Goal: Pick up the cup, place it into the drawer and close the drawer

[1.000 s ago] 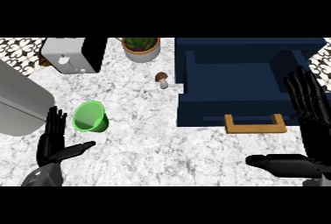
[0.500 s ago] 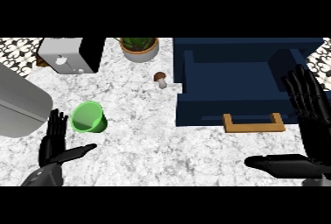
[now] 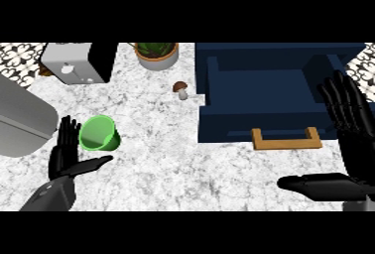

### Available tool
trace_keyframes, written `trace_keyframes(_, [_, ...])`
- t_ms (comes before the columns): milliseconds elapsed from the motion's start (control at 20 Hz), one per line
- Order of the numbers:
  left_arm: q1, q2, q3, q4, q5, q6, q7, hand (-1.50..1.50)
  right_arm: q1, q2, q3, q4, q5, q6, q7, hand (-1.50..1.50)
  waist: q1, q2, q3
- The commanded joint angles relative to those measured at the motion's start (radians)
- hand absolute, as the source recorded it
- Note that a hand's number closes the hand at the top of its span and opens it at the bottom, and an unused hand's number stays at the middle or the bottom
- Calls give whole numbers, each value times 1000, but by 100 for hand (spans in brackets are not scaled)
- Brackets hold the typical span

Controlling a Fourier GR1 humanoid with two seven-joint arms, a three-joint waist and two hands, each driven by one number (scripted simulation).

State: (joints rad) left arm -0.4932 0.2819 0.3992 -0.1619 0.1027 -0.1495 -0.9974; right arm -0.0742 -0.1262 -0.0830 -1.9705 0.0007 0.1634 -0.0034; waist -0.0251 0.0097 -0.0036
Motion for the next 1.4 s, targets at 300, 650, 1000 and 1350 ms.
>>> trace_keyframes(300, [-39,-31,12,-9,21,-127,-44,-150,-15,-28,-41,29,-32,27,-17,-150,-11,4,-1])
trace_keyframes(650, [-45,-54,4,-29,29,-229,-24,150,-3,16,20,38,17,1,-7,-150,0,1,0])
trace_keyframes(1000, [-59,-101,-3,-67,45,-329,-29,150,-78,-11,-21,84,-9,8,-2,-150,5,3,0])
trace_keyframes(1350, [-56,-95,-3,-116,51,-314,-79,150,-17,-5,-34,84,0,7,-46,-150,5,-1,1])
